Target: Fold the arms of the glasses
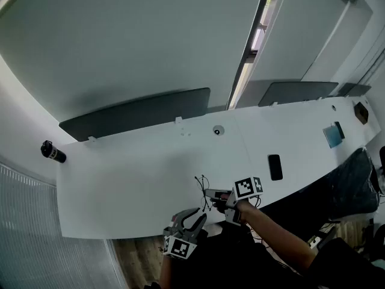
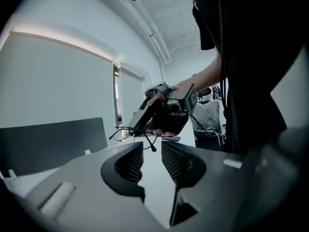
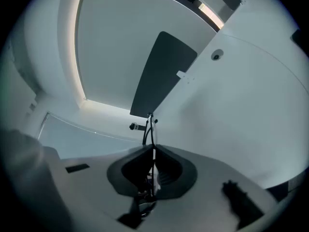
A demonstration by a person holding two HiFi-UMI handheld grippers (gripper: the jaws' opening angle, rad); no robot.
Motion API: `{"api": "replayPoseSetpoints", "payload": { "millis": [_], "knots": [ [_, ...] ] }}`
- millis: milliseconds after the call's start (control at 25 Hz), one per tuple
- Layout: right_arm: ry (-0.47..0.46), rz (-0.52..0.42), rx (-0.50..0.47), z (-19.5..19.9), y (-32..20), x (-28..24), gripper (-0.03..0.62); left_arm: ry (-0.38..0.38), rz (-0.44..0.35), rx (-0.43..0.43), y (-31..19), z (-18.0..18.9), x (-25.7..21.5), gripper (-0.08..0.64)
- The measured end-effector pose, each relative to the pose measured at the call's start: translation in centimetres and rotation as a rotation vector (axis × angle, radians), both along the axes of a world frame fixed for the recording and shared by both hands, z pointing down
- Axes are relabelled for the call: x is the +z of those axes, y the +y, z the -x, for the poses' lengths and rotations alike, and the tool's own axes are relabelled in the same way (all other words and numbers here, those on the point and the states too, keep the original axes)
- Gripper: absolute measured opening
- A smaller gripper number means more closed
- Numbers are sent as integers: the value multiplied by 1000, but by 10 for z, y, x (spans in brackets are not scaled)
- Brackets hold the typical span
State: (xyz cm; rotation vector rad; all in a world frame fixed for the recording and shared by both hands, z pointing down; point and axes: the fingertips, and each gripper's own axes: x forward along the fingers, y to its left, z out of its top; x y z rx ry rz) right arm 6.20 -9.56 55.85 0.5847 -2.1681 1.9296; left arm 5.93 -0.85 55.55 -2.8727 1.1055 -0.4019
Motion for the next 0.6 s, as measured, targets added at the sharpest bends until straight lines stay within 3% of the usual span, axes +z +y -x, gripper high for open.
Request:
{"api": "replayPoseSetpoints", "payload": {
  "millis": [600],
  "knots": [
    [-9, 3, -5, 4, 7, 0, 20, -17, -1, 11, 6, -1, 7, 121]
  ]
}}
